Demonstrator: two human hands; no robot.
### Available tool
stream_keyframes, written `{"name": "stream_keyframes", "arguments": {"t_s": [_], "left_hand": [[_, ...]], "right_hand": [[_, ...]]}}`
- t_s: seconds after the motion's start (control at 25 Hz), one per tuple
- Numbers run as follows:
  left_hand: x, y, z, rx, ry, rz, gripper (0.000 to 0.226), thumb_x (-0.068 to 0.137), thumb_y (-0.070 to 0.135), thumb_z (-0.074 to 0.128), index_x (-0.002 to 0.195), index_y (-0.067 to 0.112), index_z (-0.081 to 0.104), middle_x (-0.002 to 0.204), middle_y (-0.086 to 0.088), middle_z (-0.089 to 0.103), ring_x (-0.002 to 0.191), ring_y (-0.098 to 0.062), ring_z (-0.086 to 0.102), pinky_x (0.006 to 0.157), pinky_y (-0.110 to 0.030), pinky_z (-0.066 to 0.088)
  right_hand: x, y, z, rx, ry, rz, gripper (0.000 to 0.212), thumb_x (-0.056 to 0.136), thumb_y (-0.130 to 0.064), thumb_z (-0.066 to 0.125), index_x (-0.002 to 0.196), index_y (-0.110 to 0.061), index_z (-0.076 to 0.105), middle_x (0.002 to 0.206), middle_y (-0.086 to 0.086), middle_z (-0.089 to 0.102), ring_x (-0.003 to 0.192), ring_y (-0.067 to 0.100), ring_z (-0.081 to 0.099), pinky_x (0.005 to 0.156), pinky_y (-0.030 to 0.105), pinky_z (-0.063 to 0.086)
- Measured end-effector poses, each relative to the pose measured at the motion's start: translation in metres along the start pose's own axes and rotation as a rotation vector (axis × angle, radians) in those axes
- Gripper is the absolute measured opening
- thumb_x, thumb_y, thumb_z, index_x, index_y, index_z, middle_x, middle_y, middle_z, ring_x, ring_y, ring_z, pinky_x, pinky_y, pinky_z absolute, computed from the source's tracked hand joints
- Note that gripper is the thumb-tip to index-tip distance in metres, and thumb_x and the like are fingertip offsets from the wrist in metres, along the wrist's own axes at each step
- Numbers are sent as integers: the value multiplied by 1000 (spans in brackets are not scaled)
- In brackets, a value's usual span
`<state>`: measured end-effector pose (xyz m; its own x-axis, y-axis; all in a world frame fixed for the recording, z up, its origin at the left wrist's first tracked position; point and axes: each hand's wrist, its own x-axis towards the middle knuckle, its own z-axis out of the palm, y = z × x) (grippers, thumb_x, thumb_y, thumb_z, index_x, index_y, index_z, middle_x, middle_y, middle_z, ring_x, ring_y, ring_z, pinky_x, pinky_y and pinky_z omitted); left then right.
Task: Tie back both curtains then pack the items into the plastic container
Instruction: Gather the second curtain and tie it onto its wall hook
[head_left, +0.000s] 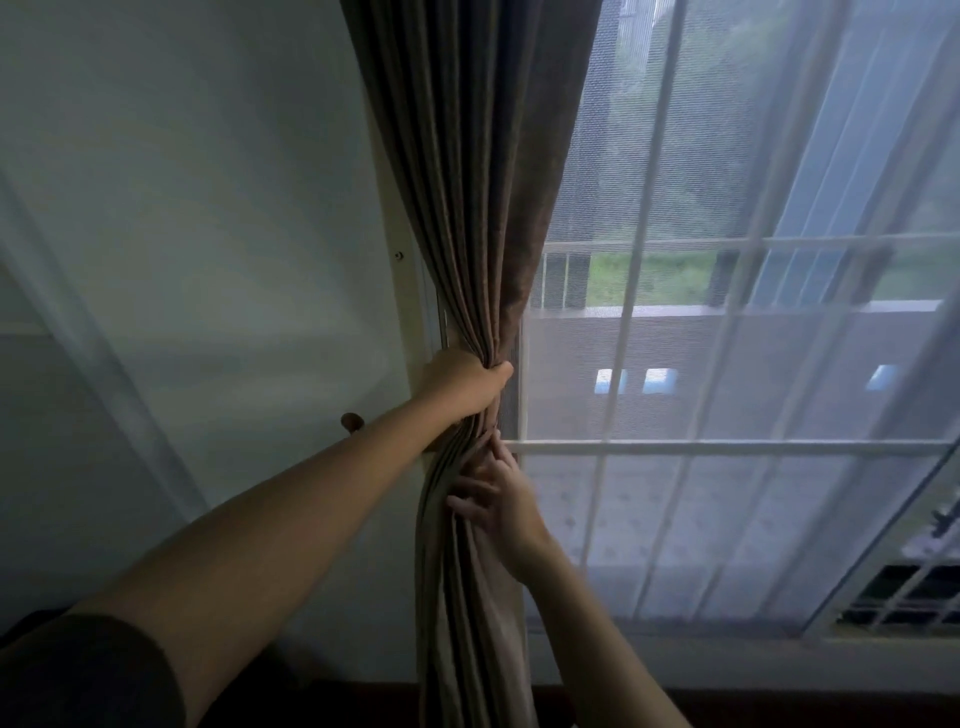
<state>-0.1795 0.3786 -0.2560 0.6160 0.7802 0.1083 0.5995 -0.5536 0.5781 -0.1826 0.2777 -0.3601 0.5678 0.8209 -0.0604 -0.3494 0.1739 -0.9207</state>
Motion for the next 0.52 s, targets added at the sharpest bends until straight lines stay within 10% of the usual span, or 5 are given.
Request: {"name": "stream_keyframes", "arguments": {"t_s": [0.12, 0.52], "left_hand": [[0, 1, -1, -5, 5, -3, 51, 80, 47, 58, 116, 11, 58, 107, -11, 66, 93, -30, 65, 76, -30, 53], [-7, 3, 3, -52, 39, -18, 45, 81, 42, 59, 110, 8, 61, 105, -13, 68, 90, -32, 66, 77, -33, 56]], "right_hand": [[5, 9, 0, 101, 121, -21, 52, 90, 4, 39, 133, -24, 43, 98, 5, 63, 71, 12, 61, 57, 21, 51], [35, 11, 27, -892, 591, 2, 71, 63, -57, 68, 121, -23, 46, 121, 0, 53, 117, 28, 47, 98, 44, 38]]}}
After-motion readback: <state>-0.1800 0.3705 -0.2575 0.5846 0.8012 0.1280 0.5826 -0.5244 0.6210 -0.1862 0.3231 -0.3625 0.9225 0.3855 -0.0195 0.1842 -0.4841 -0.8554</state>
